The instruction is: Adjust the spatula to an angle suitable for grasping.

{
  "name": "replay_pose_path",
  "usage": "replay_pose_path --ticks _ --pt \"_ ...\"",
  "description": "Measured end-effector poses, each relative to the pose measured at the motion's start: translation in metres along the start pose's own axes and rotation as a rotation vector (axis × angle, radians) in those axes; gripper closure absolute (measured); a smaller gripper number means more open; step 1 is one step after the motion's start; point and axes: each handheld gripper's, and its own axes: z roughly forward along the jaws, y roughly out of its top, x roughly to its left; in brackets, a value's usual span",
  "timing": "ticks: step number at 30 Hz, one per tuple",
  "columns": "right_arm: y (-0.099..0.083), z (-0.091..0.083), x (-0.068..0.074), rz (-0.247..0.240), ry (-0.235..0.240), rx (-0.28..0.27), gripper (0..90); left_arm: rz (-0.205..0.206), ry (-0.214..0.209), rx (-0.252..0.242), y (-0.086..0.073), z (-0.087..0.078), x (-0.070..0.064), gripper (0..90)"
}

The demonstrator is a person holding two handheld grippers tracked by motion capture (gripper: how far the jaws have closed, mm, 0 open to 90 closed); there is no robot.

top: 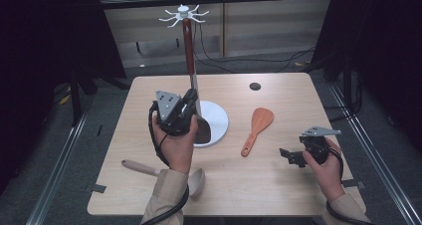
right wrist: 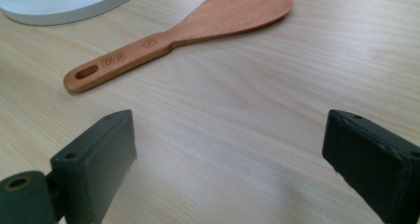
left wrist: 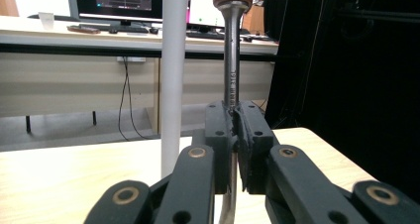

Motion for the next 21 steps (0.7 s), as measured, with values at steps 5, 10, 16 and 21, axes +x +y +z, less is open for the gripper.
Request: replay_pose_path --ticks 5,10,16,21 --pt "-0.0001 0.0002 0.0 0.001 0.0 0.002 5.7 -0.007 0.009 0.008 -0.0003 0.0017 0.0023 84.9" --pt "0.0001 0.0 0.0 0.0 0.002 0.0 5.7 -0.017 0.013 0.01 -0.0011 0.0039 0.005 84.8" --pt "0.0001 -0.0001 0.0001 0.0 0.002 0.0 5.7 -0.016 0.02 0.012 -0.0023 0.0077 0.0084 84.5" --pt "0.0 0.0002 0.0003 0.0 0.003 0.002 5.7 -0.02 0.016 0.01 -0.0031 0.0091 0.0096 84.2"
